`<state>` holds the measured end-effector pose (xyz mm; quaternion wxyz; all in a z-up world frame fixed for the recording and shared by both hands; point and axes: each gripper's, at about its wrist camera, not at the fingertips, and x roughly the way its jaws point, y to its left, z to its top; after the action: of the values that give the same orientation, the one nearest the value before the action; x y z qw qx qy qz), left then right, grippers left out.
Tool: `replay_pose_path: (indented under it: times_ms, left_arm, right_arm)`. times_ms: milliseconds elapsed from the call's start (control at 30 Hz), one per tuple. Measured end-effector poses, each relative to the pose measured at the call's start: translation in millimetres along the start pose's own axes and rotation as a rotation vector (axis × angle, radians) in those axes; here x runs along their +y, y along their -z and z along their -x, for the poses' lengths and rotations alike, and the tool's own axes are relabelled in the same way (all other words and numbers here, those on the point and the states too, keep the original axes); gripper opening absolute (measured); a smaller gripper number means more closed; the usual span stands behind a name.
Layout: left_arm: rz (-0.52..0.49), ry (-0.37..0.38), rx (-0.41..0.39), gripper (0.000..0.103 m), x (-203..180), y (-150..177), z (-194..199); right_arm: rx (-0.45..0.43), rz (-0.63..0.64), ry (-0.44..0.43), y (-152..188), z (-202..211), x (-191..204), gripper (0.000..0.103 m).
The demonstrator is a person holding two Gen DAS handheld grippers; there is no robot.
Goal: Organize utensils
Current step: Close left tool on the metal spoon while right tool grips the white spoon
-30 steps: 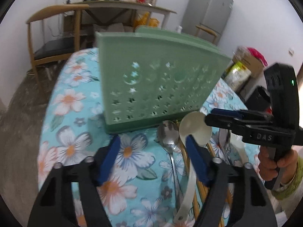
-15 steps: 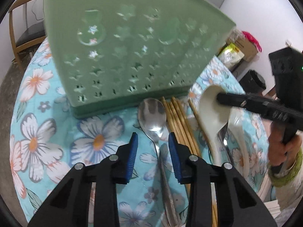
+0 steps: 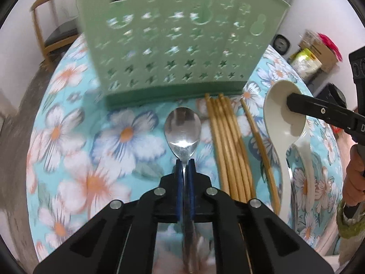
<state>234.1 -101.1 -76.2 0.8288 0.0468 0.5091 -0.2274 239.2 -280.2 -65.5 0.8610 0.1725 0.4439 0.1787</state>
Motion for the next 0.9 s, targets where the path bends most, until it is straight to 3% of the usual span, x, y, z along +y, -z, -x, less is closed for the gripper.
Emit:
replay_pose_path:
  times_ms: [167, 267, 400, 500, 667, 733, 900]
  left_arm:
    - [0.092, -0.094, 0.018, 0.005, 0, 32, 18]
    - [0.106, -0.078, 0.04, 0.006, 3, 41, 27]
    - [0.079, -0.05, -0.003, 0.026, 10, 29, 39]
    - [0.05, 0.02, -0.022, 0.03, 16, 12, 39]
    - [-0.014, 0.134, 0.06, 0.03, 43, -13, 19]
    - [-0.02, 0.213, 0.102, 0.03, 51, -22, 7]
    - [-0.069, 0.309, 0.117, 0.03, 56, -32, -4]
  right_arm:
    - [0.013, 0.006, -0.013, 4, -2, 3, 0.002]
    - [0.016, 0.022, -0.014, 5, -2, 7, 0.002]
    - [0.014, 0.033, -0.007, 8, -2, 9, 0.002]
    - [0.013, 0.021, -0.005, 11, -2, 8, 0.002]
    - [0.017, 0.01, -0.003, 16, 0, 9, 0.002]
    - [0.02, 0.017, 0.002, 18, 0, 11, 0.002]
    - [0.029, 0.02, 0.011, 22, -4, 15, 0.002]
